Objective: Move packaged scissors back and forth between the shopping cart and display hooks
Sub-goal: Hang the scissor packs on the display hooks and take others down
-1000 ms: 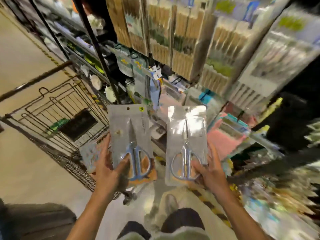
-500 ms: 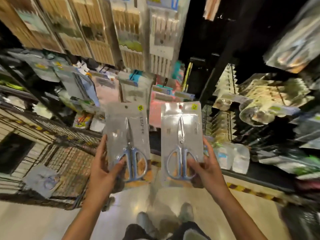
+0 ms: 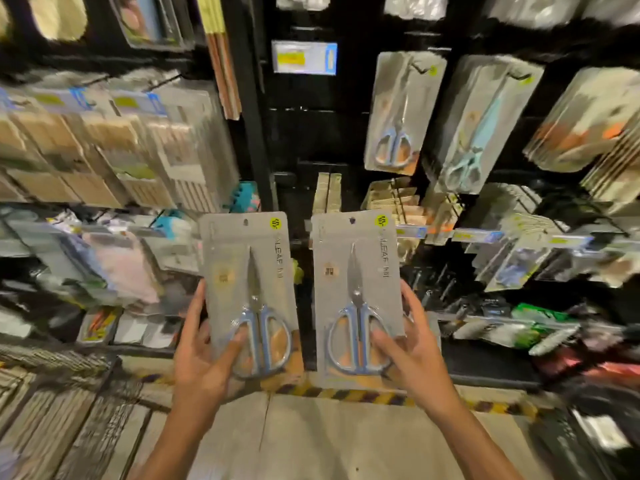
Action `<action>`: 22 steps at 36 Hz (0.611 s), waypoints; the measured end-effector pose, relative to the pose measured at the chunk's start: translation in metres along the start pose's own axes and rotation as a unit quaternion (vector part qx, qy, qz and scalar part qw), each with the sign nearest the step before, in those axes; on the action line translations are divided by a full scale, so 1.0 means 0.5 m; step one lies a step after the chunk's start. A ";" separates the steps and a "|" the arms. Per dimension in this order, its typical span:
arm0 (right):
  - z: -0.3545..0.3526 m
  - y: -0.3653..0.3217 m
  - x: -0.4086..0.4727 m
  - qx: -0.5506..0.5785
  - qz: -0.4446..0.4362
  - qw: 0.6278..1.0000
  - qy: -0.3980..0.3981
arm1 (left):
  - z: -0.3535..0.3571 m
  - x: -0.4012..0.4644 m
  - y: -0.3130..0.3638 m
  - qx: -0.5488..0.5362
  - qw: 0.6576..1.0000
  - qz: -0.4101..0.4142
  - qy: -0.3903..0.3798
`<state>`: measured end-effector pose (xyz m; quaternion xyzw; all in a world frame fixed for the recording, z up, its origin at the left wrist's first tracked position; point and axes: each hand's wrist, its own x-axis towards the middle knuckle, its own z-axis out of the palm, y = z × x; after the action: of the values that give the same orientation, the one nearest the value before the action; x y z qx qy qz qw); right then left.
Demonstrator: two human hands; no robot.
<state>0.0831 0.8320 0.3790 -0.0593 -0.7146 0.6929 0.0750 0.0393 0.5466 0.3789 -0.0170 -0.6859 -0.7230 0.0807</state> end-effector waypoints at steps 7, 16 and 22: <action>-0.181 -0.045 0.013 0.011 -0.034 0.999 0.027 | 0.211 -0.021 0.063 -0.010 0.999 0.025 -0.027; -0.258 -0.104 0.086 0.026 -0.076 0.996 0.045 | 0.298 0.038 0.132 0.016 0.997 0.068 -0.036; -0.239 -0.133 0.145 0.017 -0.100 0.993 0.060 | 0.301 0.107 0.157 0.035 0.994 0.093 -0.041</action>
<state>0.0356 0.9607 0.4507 -0.0281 -0.6996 0.6889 0.1873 -0.0155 0.6876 0.4728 -0.1075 -0.7091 -0.6863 0.1205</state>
